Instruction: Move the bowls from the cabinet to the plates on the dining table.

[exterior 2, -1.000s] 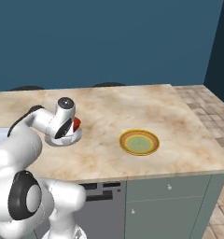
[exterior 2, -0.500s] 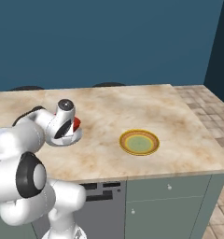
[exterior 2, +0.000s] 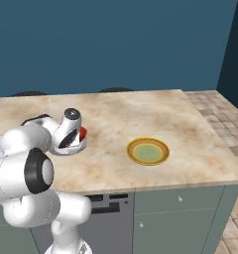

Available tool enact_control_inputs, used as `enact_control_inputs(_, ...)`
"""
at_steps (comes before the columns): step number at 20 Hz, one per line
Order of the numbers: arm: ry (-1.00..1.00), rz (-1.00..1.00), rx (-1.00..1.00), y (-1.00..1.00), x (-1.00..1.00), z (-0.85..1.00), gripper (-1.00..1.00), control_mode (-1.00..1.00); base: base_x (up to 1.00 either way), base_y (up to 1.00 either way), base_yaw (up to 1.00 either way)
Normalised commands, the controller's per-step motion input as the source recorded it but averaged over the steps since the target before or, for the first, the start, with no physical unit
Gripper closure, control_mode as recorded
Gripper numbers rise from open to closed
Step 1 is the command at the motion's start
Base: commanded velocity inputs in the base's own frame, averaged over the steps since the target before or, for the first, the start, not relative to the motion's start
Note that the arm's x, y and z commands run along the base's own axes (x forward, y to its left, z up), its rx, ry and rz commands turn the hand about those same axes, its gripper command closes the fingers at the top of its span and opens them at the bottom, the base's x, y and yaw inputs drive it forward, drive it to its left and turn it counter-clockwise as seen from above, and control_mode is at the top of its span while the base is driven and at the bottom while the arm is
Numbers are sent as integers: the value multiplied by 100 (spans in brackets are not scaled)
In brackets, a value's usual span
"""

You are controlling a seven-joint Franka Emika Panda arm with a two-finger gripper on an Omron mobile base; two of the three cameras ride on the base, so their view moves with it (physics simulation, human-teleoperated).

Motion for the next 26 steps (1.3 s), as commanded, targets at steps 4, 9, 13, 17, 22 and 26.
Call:
enact_control_inputs(4,0,0,0,0,12,-24,100,-100,0,0,0)
enact_control_inputs(9,0,0,-1,7,13,-12,100,-100,0,0,0)
enact_control_inputs(13,0,0,-2,10,12,-8,100,-100,0,0,0)
enact_control_inputs(17,0,0,-2,9,2,-9,100,-100,0,0,0)
enact_control_inputs(22,0,0,-2,7,2,-8,100,-100,0,0,0)
enact_control_inputs(26,0,0,-2,5,3,-7,100,-100,0,0,0)
